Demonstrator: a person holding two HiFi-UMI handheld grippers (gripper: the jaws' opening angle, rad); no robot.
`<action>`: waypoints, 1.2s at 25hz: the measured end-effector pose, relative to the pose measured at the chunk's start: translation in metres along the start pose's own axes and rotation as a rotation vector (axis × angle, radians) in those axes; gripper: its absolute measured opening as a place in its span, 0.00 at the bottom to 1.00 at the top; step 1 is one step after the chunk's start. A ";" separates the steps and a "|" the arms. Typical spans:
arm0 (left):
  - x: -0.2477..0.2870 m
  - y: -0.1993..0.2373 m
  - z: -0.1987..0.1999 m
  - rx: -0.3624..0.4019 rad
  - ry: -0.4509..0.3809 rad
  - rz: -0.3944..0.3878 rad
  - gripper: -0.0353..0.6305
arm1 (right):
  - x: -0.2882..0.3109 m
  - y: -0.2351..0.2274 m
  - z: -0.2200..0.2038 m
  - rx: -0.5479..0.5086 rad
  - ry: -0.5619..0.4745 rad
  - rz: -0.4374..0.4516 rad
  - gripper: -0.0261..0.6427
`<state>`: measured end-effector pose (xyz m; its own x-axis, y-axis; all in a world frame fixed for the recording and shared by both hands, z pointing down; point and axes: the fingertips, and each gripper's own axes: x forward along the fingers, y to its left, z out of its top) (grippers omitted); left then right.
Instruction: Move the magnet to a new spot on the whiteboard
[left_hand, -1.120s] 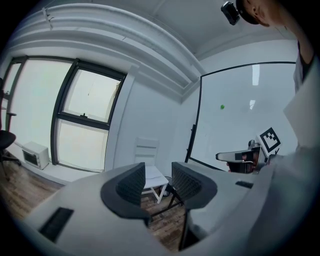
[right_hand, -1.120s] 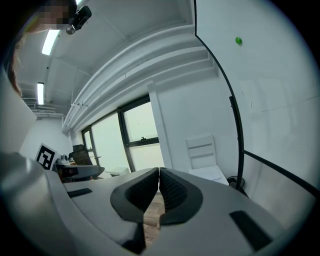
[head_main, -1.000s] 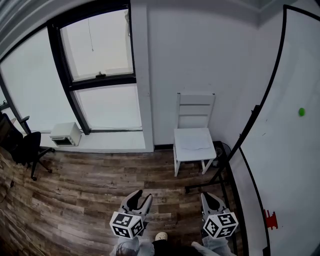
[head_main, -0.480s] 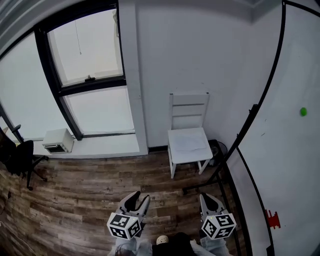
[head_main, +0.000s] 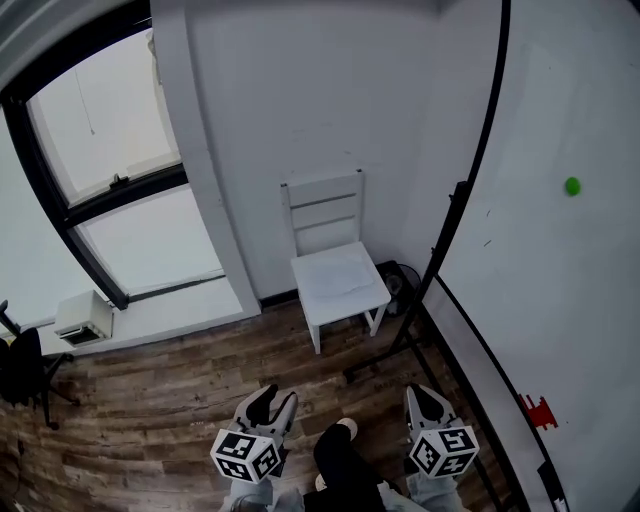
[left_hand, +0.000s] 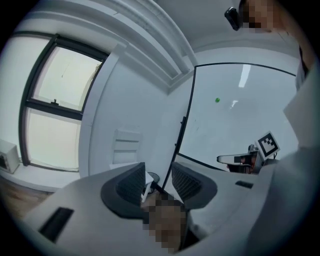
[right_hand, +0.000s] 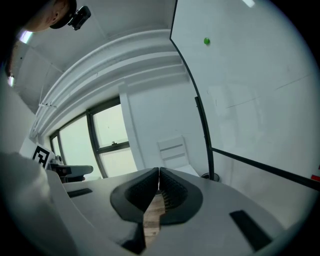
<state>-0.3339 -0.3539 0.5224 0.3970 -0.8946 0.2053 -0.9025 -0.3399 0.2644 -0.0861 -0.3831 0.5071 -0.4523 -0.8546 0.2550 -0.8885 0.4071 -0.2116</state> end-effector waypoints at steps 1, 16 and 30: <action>0.010 -0.002 0.003 -0.011 -0.003 -0.026 0.29 | 0.002 -0.006 0.003 0.003 -0.008 -0.017 0.08; 0.198 -0.046 0.067 0.067 0.027 -0.369 0.29 | 0.012 -0.118 0.064 0.058 -0.141 -0.349 0.08; 0.271 -0.180 0.050 0.107 0.134 -0.713 0.29 | -0.066 -0.171 0.078 0.108 -0.231 -0.590 0.08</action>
<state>-0.0719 -0.5498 0.4836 0.9049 -0.4043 0.1326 -0.4255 -0.8591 0.2842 0.1016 -0.4219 0.4525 0.1488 -0.9774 0.1505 -0.9647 -0.1769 -0.1950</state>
